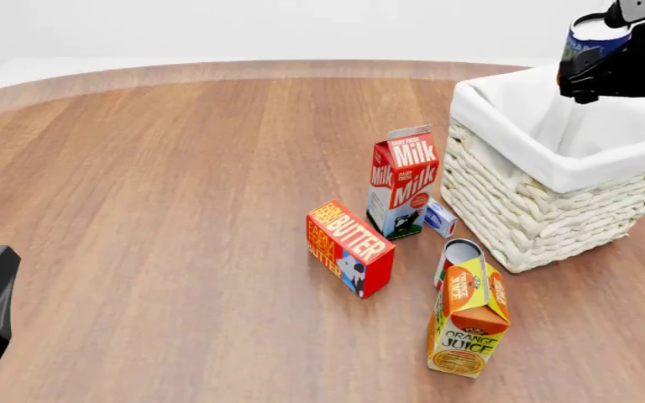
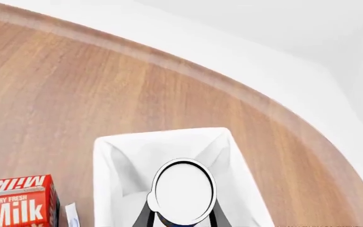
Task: Pick up the alphabet soup, and put it in the basket.
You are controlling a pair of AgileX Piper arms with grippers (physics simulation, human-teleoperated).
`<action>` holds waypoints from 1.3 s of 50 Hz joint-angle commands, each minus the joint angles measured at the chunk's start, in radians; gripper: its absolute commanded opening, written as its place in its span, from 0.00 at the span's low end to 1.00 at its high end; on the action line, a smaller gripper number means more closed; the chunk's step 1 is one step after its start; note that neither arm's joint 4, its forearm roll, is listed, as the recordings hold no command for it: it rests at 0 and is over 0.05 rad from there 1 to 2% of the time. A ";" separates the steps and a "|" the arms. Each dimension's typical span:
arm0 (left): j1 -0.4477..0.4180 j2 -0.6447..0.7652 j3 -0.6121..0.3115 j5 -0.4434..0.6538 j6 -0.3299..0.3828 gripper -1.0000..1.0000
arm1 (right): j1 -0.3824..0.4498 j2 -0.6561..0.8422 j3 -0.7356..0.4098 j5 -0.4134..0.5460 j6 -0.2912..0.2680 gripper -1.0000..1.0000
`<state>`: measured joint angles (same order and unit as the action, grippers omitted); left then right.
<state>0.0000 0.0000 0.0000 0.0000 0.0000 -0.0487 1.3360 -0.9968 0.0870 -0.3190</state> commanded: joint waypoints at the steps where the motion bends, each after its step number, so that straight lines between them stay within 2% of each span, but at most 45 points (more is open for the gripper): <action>1: 0.000 0.000 0.000 0.000 0.000 1.00 | 0.005 0.017 -0.020 0.030 0.003 0.00; 29: 0.000 0.000 0.000 0.000 0.000 1.00 | -0.016 0.086 -0.046 0.057 -0.028 0.00; 65: 0.000 0.000 0.000 0.000 0.000 1.00 | -0.038 0.208 -0.075 0.042 -0.063 0.00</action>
<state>0.0000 0.0000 0.0000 0.0000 0.0000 -0.0820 1.5176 -1.0490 0.1329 -0.3953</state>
